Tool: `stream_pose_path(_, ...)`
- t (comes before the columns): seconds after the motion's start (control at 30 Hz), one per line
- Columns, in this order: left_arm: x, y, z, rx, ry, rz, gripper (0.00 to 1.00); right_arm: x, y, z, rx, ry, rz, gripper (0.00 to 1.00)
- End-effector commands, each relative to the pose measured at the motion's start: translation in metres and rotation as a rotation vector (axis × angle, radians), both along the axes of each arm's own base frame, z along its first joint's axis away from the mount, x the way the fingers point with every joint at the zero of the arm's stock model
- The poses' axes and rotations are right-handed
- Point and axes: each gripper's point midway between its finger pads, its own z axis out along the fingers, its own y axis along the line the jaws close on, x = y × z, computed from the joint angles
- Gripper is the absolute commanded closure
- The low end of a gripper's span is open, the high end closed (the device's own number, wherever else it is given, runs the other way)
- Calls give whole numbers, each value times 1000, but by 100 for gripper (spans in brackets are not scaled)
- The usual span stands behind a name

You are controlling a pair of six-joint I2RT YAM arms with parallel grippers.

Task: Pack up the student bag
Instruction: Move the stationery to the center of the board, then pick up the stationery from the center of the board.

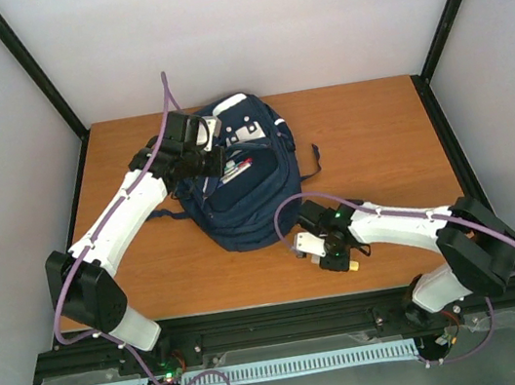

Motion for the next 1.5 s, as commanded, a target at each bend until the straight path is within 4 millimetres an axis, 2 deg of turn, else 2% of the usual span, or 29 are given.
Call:
stream_pose_path(0.0, 10, -6, 33, -78, -58, 19, 99, -3, -24, -1, -52, -7, -19, 60)
stream_pose_path(0.1, 10, -6, 33, -79, -57, 20, 99, -7, -32, -2, -66, 35, -33, 62)
stream_pose_path(0.23, 11, -6, 31, -76, -52, 20, 99, -10, -32, -7, -72, 73, -34, 63)
stream_pose_path(0.37, 11, -6, 29, -71, -47, 21, 99, -11, -33, -11, -85, 92, -34, 76)
stream_pose_path(0.47, 11, -6, 29, -73, -47, 21, 99, -7, -29, -4, -68, 74, -31, 83)
stream_pose_path(0.57, 11, -6, 30, -74, -50, 21, 99, 5, -23, 16, -36, 9, -17, 88)
stream_pose_path(0.7, 11, -7, 27, -75, -41, 20, 99, 35, -8, 66, 15, -144, 25, 89)
stream_pose_path(0.87, 11, -8, 29, -80, -41, 16, 99, 69, 27, 134, 106, -335, 103, 89)
stream_pose_path(1.0, 11, -6, 30, -71, -47, 19, 99, 90, 53, 170, 62, -536, 230, 90)
stream_pose_path(1.27, 10, -5, 36, -71, -63, 20, 99, 123, 106, 205, -33, -787, 449, 90)
stream_pose_path(1.47, 8, -3, 42, -71, -78, 21, 99, 148, 139, 199, -107, -874, 573, 90)
